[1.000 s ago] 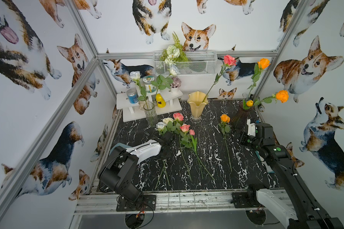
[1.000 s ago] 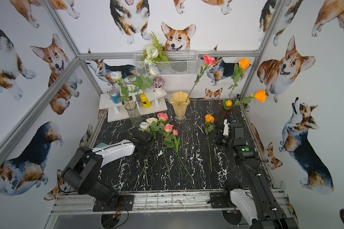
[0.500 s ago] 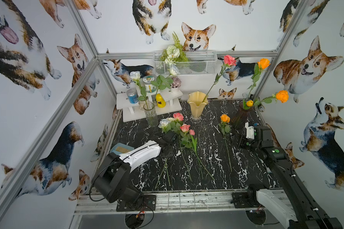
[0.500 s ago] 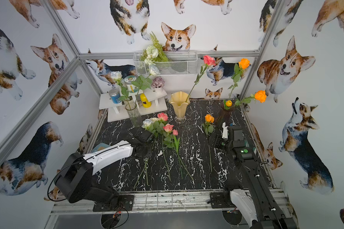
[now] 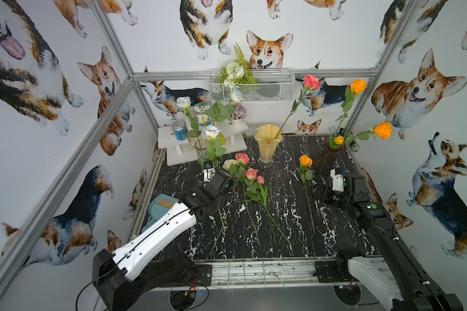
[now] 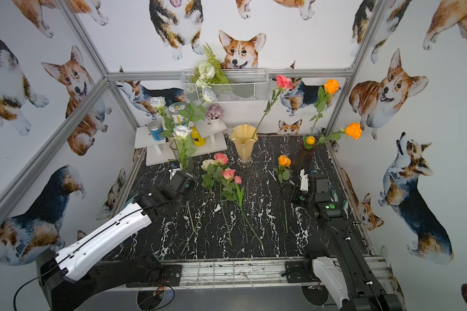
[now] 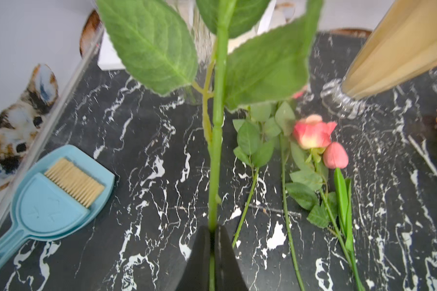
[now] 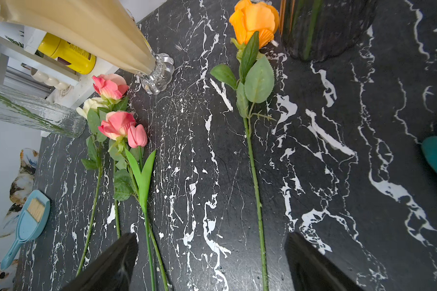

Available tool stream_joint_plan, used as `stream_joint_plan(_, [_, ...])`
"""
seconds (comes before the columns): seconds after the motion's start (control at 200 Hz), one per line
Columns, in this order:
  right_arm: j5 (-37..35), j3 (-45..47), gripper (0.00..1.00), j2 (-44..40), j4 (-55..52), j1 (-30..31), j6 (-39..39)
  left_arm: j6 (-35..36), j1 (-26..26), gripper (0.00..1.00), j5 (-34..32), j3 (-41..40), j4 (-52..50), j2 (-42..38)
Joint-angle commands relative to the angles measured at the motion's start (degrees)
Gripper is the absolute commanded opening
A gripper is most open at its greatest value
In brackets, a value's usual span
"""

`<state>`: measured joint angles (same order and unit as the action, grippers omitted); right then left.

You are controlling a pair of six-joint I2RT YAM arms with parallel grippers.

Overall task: Arrange the flowers in different vases according to their variety
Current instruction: Pick up the flower at the center of the board, then insert the flower into the vase.

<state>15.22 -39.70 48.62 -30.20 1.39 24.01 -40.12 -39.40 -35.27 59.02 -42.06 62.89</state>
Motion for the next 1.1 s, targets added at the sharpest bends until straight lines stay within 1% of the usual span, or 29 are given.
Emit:
stream_joint_plan(0.0, [1.0,0.5,0.96,-0.2,1.9,0.0,1.0,8.7,-0.1,0.0,-6.4,-1.0,7.9,-4.0])
stream_joint_plan(0.11, [1.5,1.0,0.96,-0.5,2.2,0.0,1.2,16.4,-0.1,0.0,-9.0,-0.7,13.7,-6.1])
stream_joint_plan(0.155, [2.0,1.1,0.96,-0.5,2.5,0.0,1.3,21.2,0.0,0.0,-9.7,-0.5,17.5,-6.7])
stream_joint_plan(0.205, [2.3,1.3,0.96,-0.7,2.7,0.0,1.4,25.0,0.6,0.0,-11.0,-0.1,21.2,-7.1])
stream_joint_plan(0.28, [3.1,1.5,0.96,-1.1,3.2,0.1,1.6,30.6,2.8,0.0,-10.0,0.6,27.7,-7.0])
stream_joint_plan(0.395, [4.5,1.6,0.96,-1.3,3.7,0.4,1.7,36.6,7.9,0.0,-5.2,2.5,35.5,-4.6])
stream_joint_plan(0.546, [4.5,2.3,0.96,-2.2,4.1,1.7,2.2,39.5,15.5,0.0,2.1,4.7,44.1,-0.4])
stream_joint_plan(0.711, [4.0,3.9,0.95,-3.2,5.3,3.4,3.5,41.9,21.1,0.0,6.2,7.8,51.9,5.9])
stream_joint_plan(0.796, [3.8,4.6,0.95,-3.4,6.2,4.3,4.4,43.8,22.9,0.0,7.4,9.2,56.1,9.0])
stream_joint_plan(0.891, [3.7,5.4,0.95,-3.6,7.3,5.3,5.1,46.7,24.1,0.0,7.0,10.5,62.0,12.9])
stream_joint_plan(1.096, [3.3,5.3,0.95,-2.6,8.6,5.9,5.6,48.7,26.3,0.0,7.3,15.1,70.0,21.8])
